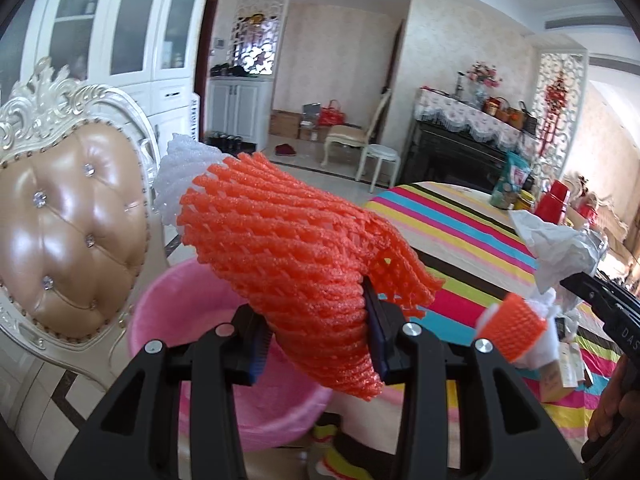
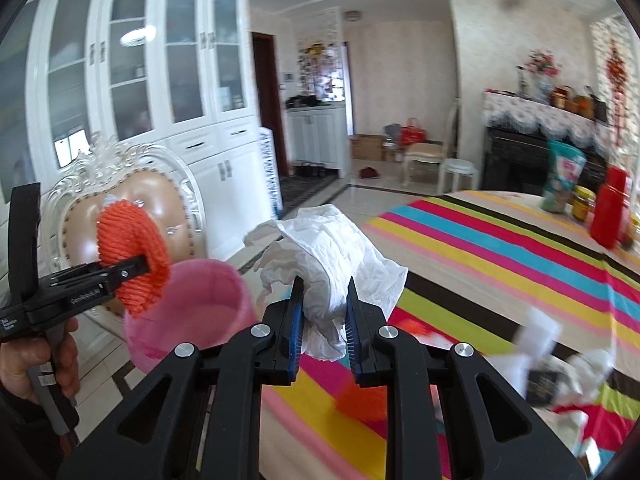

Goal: Collect trash
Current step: 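Carry the orange net and tissue in both tools over the pink trash bin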

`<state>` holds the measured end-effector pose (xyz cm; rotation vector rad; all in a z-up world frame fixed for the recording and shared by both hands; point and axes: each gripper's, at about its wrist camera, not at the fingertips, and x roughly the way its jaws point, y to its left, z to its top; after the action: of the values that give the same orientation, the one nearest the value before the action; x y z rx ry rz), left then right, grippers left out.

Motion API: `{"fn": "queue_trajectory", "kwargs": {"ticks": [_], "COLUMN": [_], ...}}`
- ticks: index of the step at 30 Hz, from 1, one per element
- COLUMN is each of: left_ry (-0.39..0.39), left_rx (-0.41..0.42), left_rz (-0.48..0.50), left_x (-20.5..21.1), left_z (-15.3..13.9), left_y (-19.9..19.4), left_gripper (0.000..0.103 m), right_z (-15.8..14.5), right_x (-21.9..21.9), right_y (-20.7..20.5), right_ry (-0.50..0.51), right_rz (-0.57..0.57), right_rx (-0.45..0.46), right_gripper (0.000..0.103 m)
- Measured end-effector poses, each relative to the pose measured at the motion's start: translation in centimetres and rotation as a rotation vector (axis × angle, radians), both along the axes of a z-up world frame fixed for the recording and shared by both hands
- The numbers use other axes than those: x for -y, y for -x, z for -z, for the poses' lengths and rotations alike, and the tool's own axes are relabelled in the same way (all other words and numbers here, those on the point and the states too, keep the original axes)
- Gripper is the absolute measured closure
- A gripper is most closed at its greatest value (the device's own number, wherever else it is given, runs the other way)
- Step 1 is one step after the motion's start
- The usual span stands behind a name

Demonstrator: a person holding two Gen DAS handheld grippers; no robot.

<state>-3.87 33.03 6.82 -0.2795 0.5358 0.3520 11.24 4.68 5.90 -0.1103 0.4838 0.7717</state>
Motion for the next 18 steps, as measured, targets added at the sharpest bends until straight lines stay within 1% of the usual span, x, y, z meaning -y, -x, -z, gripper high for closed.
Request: {"fn": "queue_trajectory", "kwargs": {"ticks": [4, 8, 10, 13, 18], "left_ry": [0.017, 0.028, 0.03, 0.034, 0.046], "left_rx": [-0.022, -0.047, -0.06, -0.07, -0.082], "left_rz": [-0.044, -0.073, -0.084, -0.098, -0.107], "left_x": [-3.2, -5.3, -6.6, -7.3, -8.8], "left_z": [0.7, 1.7, 2.1, 2.5, 2.9], "left_y": [0.2, 0.7, 0.9, 1.3, 2.1], "left_gripper": [0.063, 0.062, 0.062, 0.059, 0.058], "right_z": [0.8, 2.3, 3.2, 4.3, 6.3], "right_x": [-5.0, -9.3, -11.1, -13.5, -16.8], "right_y": [0.3, 0.6, 0.6, 0.6, 0.4], "right_ry": [0.024, 0.054, 0.063, 0.082, 0.115], "right_rz": [-0.087, -0.161, -0.196, -0.233, -0.271], "right_rx": [-0.011, -0.038, -0.059, -0.085, -0.122], "right_gripper": [0.083, 0.083, 0.083, 0.083, 0.083]}}
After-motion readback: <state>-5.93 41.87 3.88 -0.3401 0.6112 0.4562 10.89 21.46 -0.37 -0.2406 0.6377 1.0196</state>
